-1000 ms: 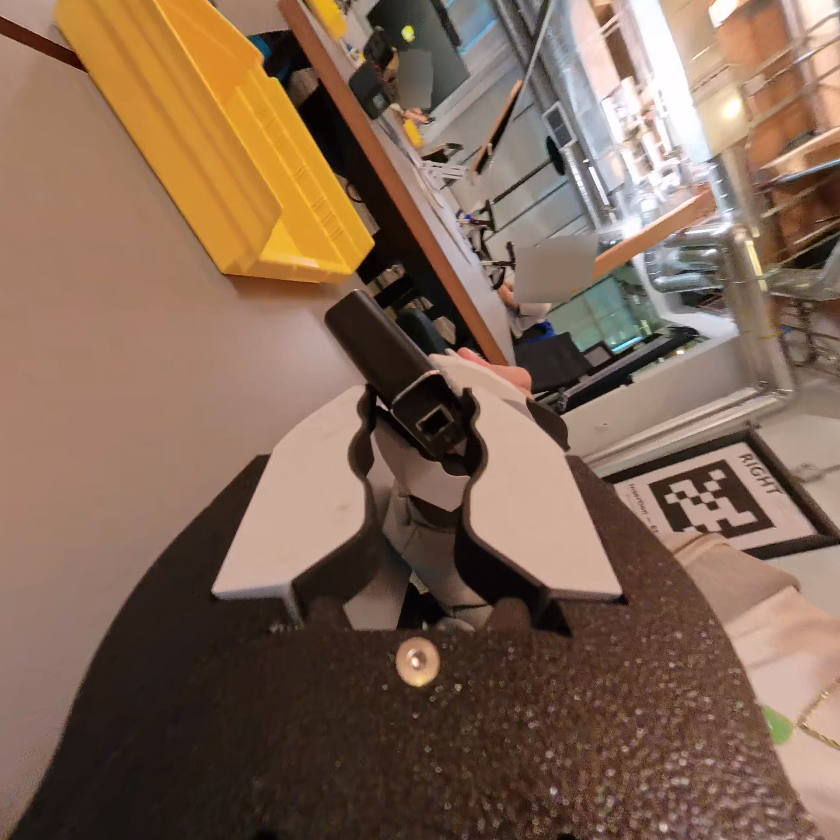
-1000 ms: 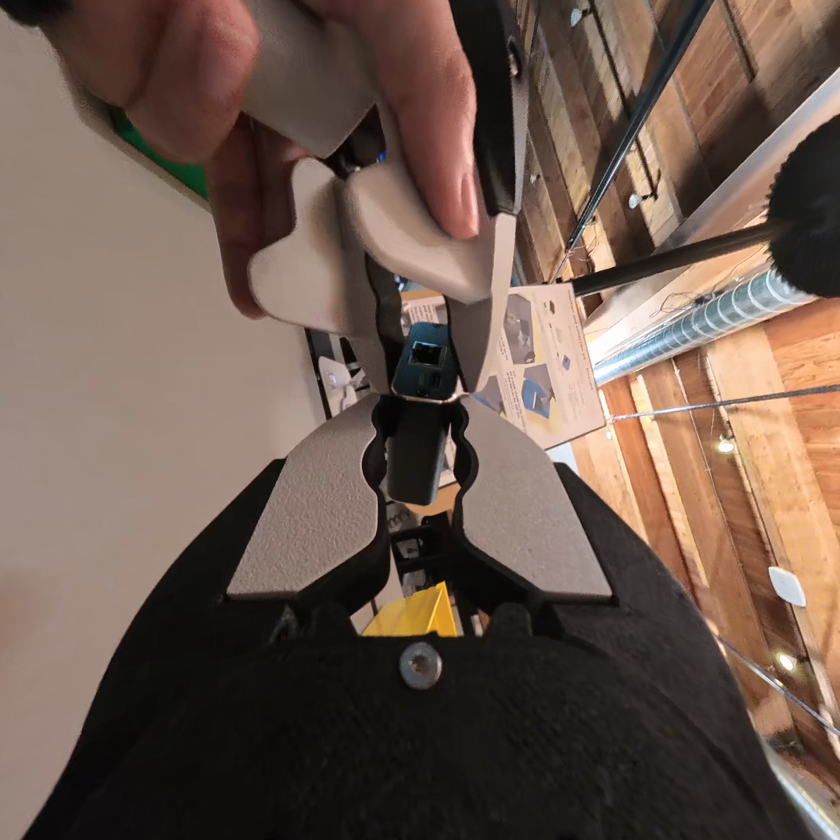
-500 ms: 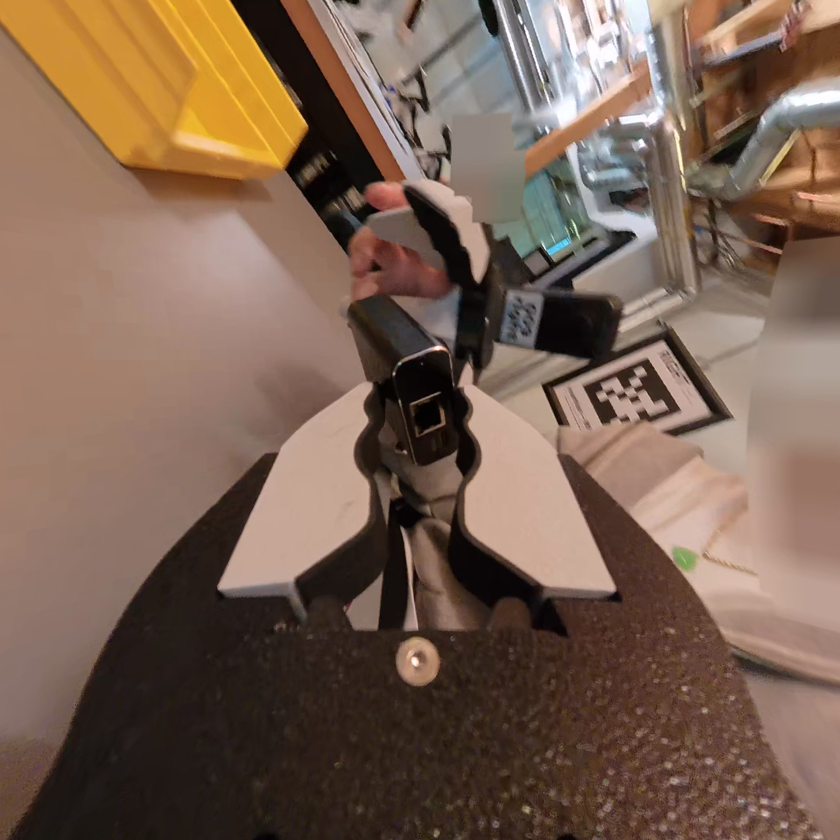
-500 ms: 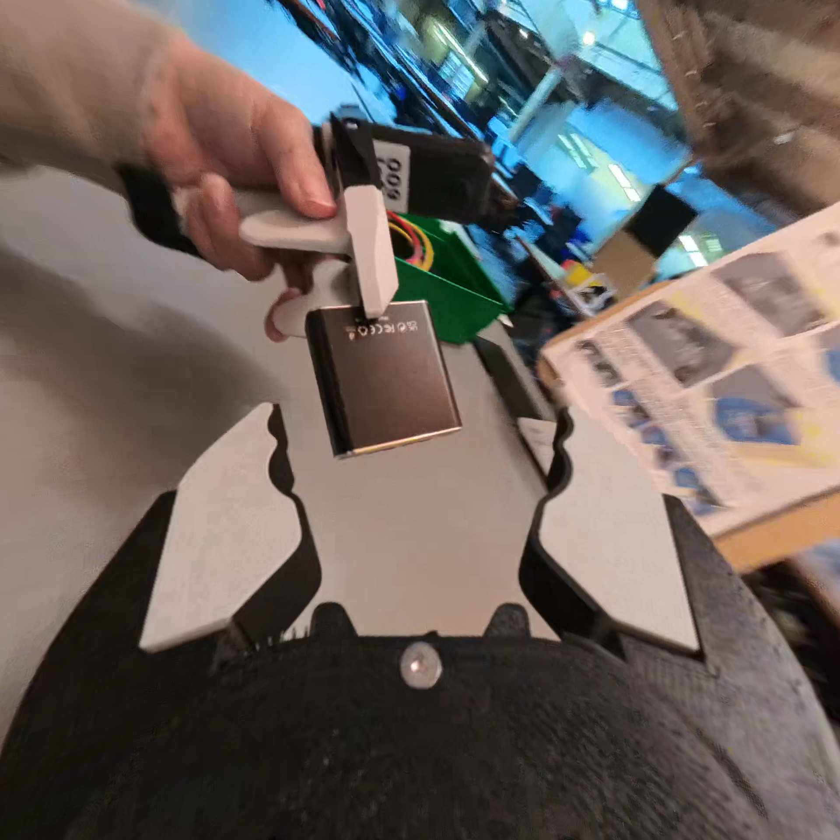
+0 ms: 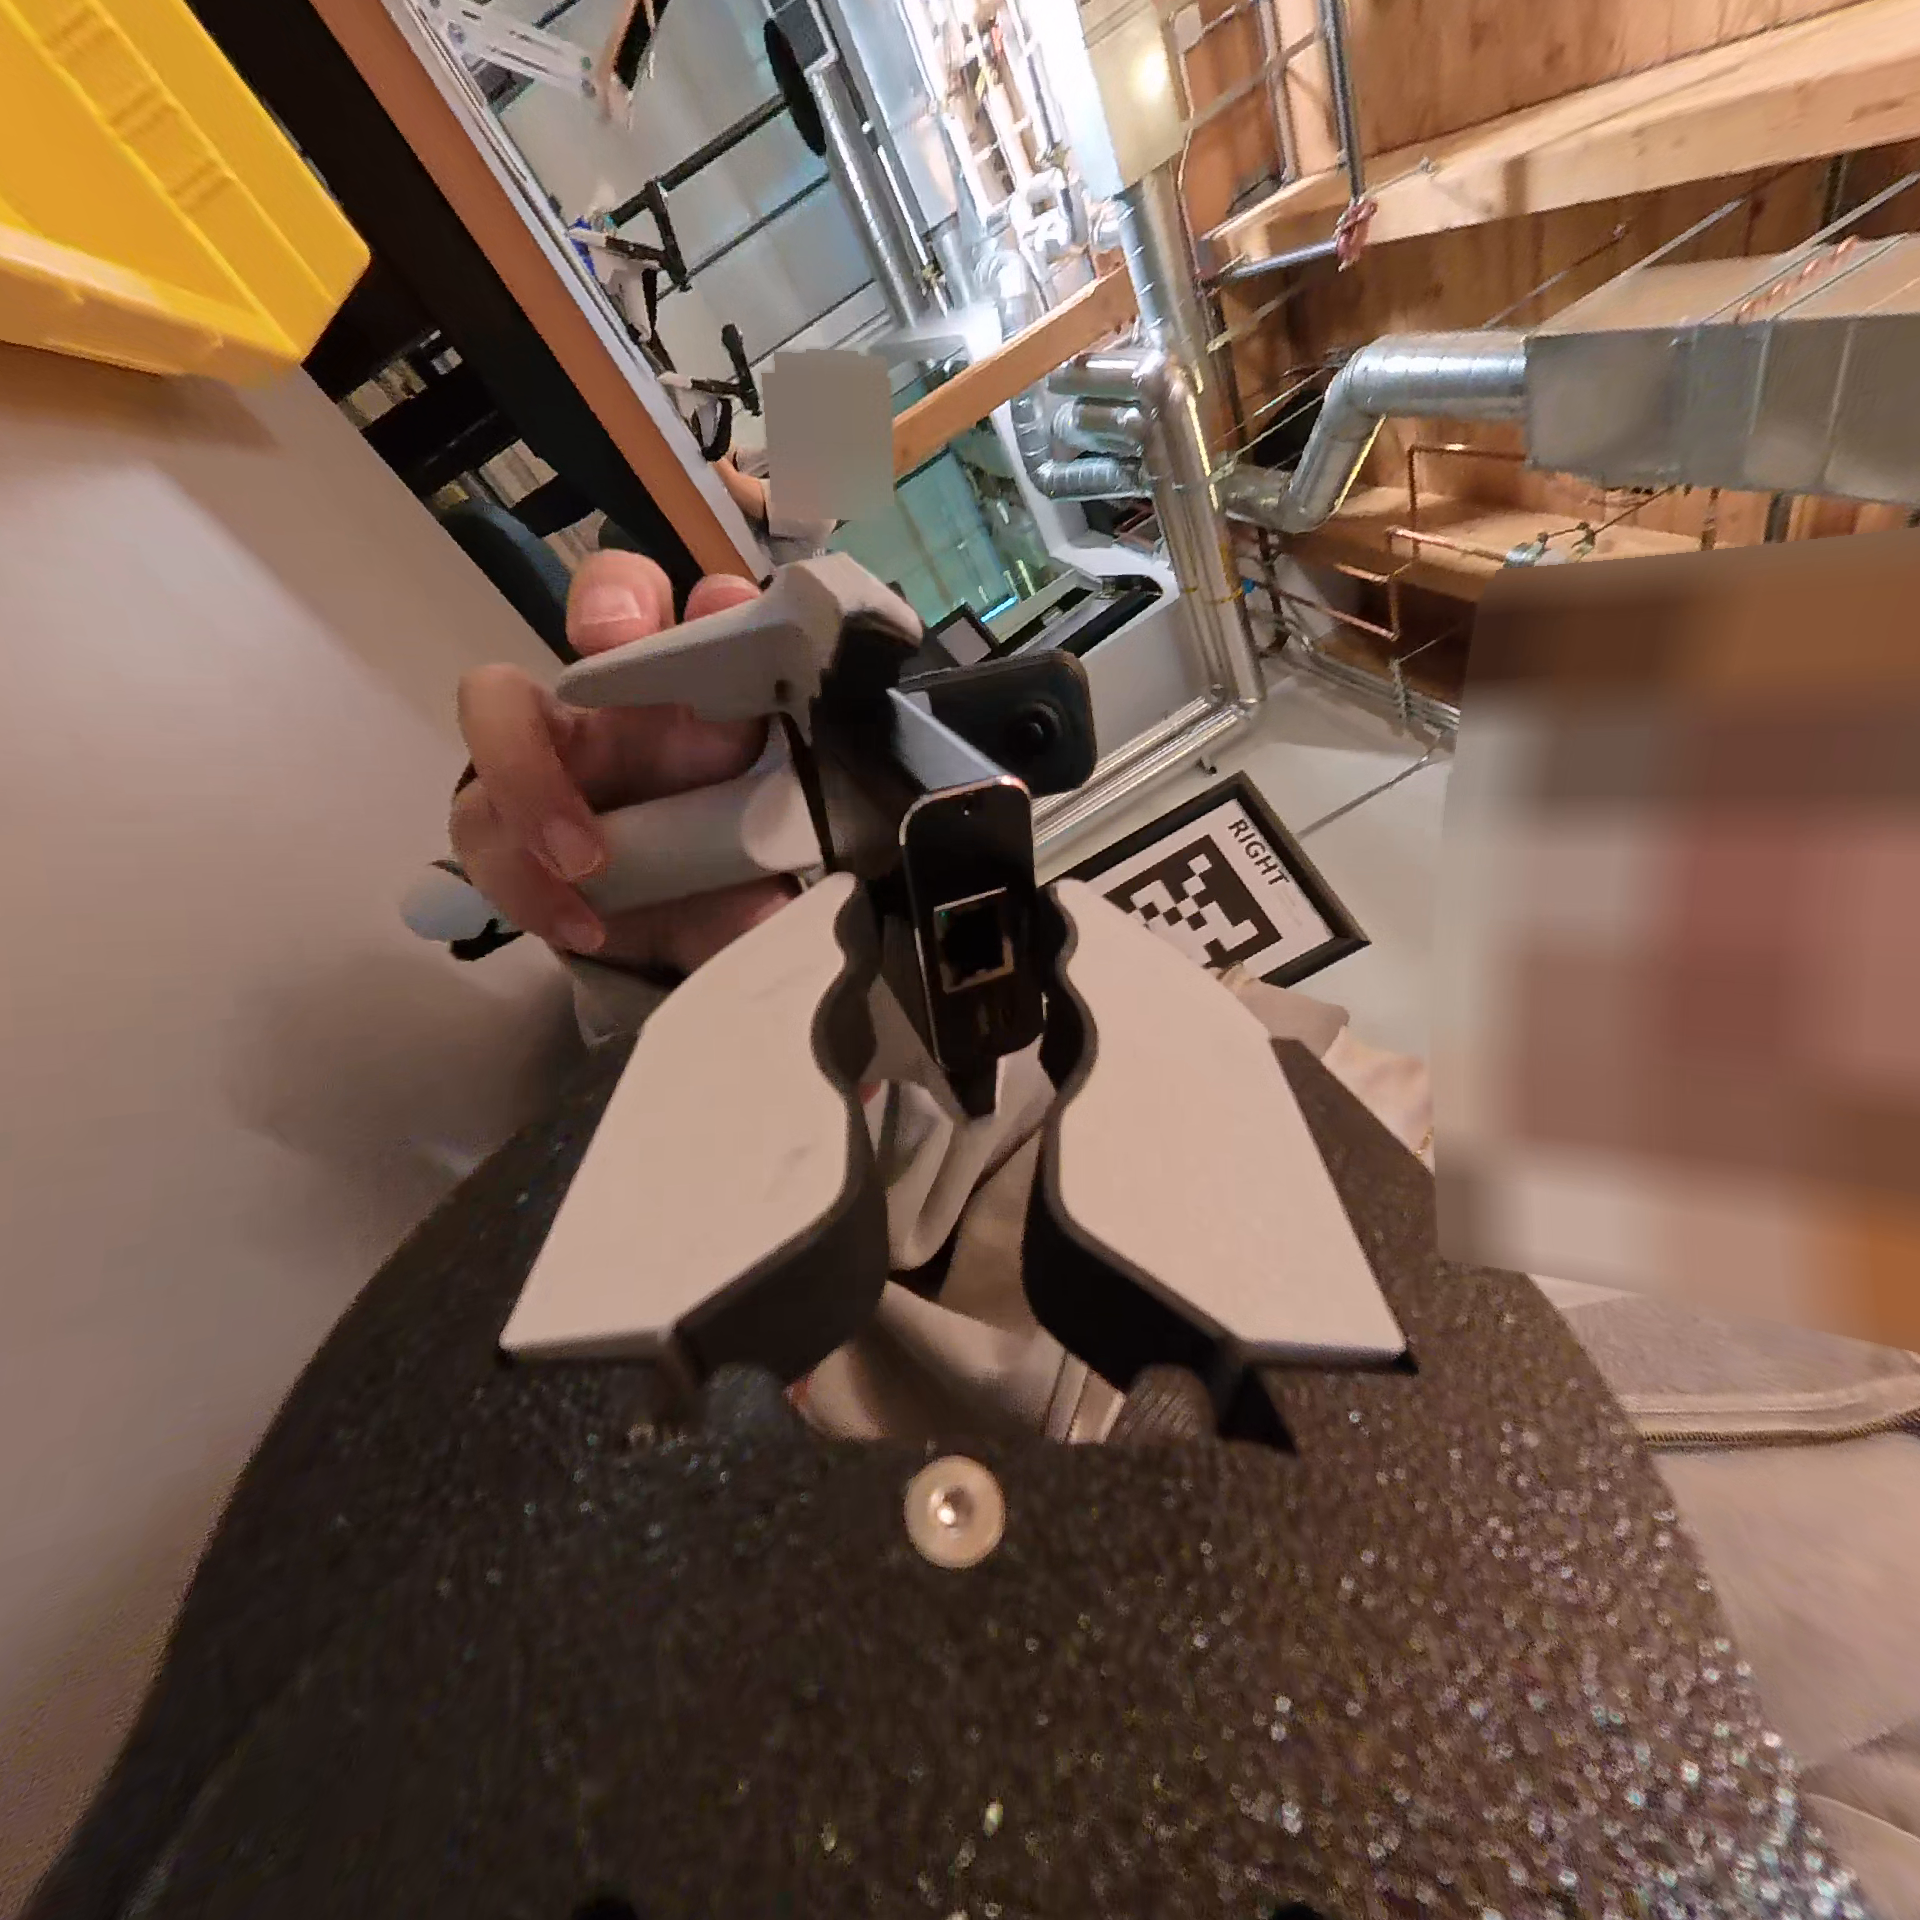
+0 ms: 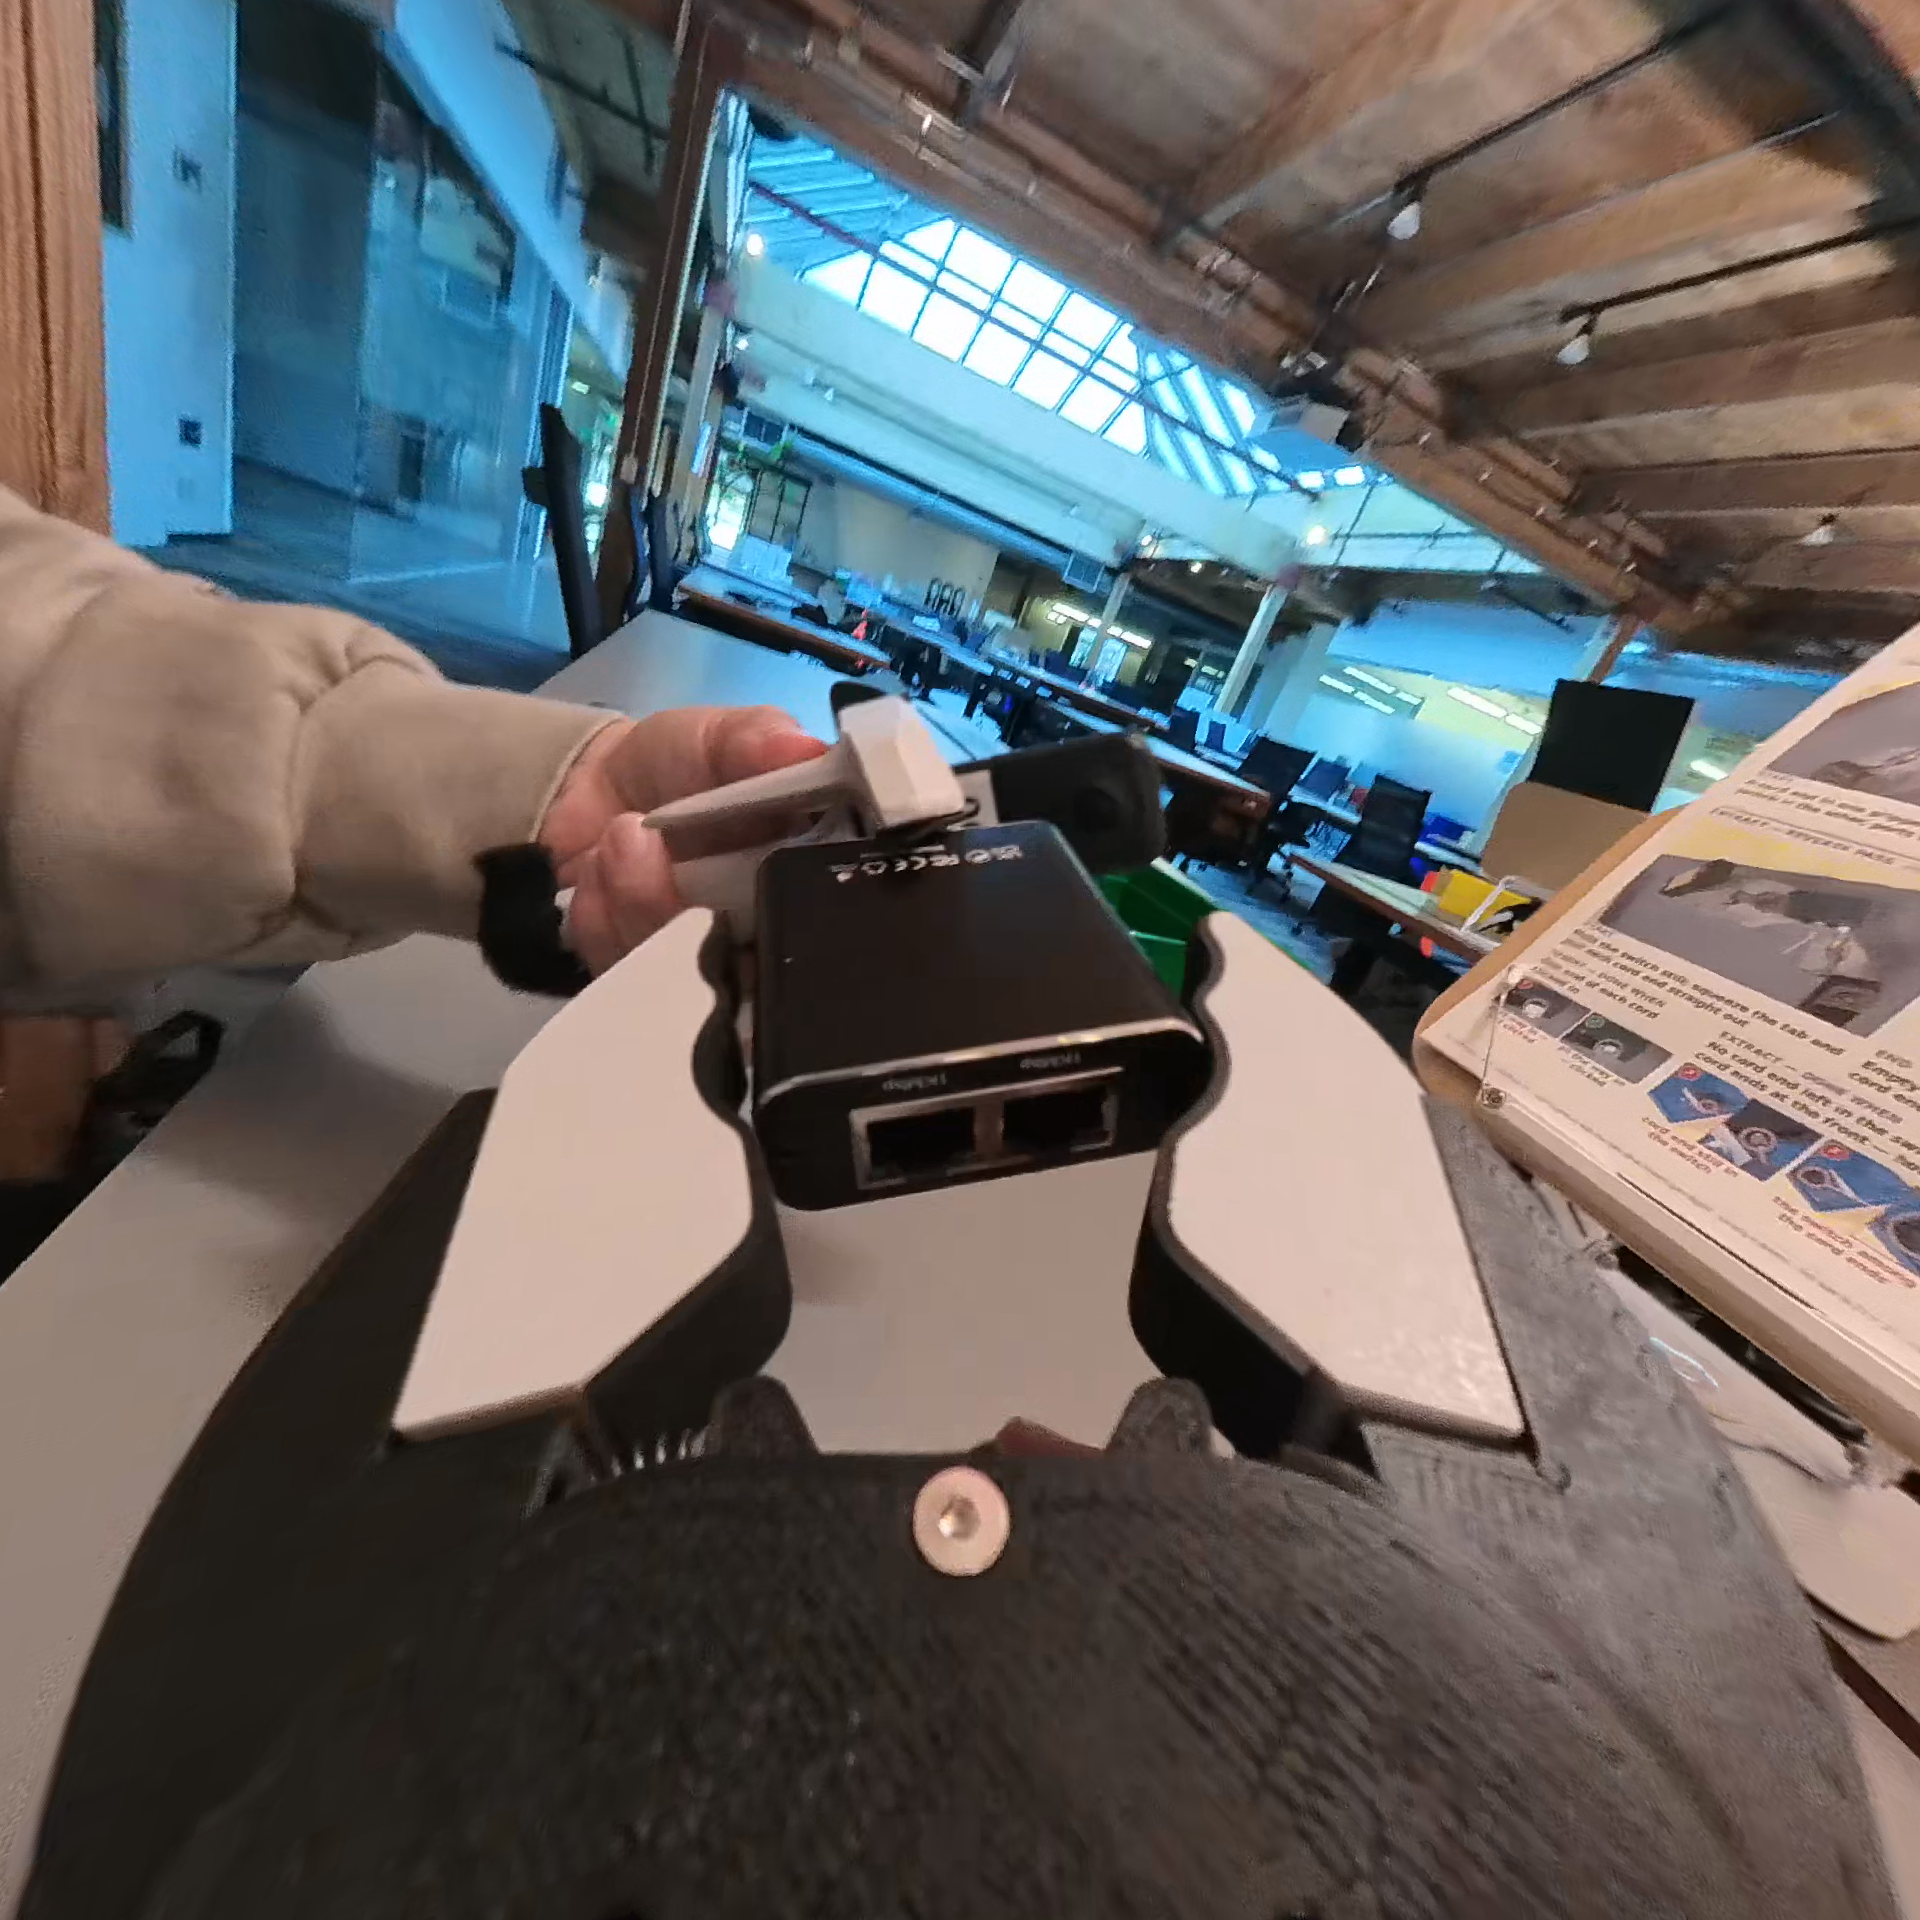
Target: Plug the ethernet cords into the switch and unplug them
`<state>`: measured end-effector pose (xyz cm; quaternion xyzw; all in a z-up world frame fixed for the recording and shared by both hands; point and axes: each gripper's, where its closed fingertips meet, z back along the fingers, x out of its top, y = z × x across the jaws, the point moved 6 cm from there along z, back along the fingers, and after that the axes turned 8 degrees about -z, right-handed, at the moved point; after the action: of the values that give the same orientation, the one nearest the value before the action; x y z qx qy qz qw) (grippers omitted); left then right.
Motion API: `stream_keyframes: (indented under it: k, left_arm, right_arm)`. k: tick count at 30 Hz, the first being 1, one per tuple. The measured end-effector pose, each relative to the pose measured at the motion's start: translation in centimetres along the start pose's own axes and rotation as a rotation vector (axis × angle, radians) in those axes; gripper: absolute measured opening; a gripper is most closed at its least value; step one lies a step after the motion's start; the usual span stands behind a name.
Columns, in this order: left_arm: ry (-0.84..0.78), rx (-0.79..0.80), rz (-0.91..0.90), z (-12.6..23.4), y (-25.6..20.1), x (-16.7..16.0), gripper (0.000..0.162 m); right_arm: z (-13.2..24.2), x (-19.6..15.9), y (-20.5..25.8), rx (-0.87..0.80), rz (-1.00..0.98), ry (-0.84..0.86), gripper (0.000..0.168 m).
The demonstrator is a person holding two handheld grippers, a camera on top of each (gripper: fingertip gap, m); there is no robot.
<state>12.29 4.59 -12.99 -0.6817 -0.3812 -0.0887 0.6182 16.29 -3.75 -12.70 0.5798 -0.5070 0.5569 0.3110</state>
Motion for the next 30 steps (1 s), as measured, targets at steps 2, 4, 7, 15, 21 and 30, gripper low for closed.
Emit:
stream_keyframes:
  k: [2,4,7,15,21,30]
  left_arm:
    - [-0.027,-0.015,0.022,-0.1,0.3,-0.2,0.028]
    - [-0.034,-0.024,0.048,-0.1,0.7,-0.3,0.027]
    - [-0.02,-0.017,0.064,0.0,1.0,-0.4,0.027]
    - [0.049,0.013,0.083,-0.2,0.9,-0.4,0.027]
    - [0.039,0.029,0.125,0.0,1.6,-0.3,0.027]
    - [-0.081,0.346,-0.112,2.7,2.3,1.2,0.032]
  right_arm:
    - [0.2,-0.1,-0.2,-0.005,-0.013,-0.011,0.079]
    - [0.3,-0.3,-0.3,0.012,-0.034,0.014,0.079]
    - [0.3,-0.7,-0.4,0.038,-0.059,0.059,0.078]
    - [0.7,-0.8,-0.3,0.105,-0.162,0.027,0.078]
    - [0.4,-1.5,-0.4,0.082,-0.142,0.095,0.081]
    - [0.6,-3.5,-1.7,-0.003,-0.289,0.08,0.079]
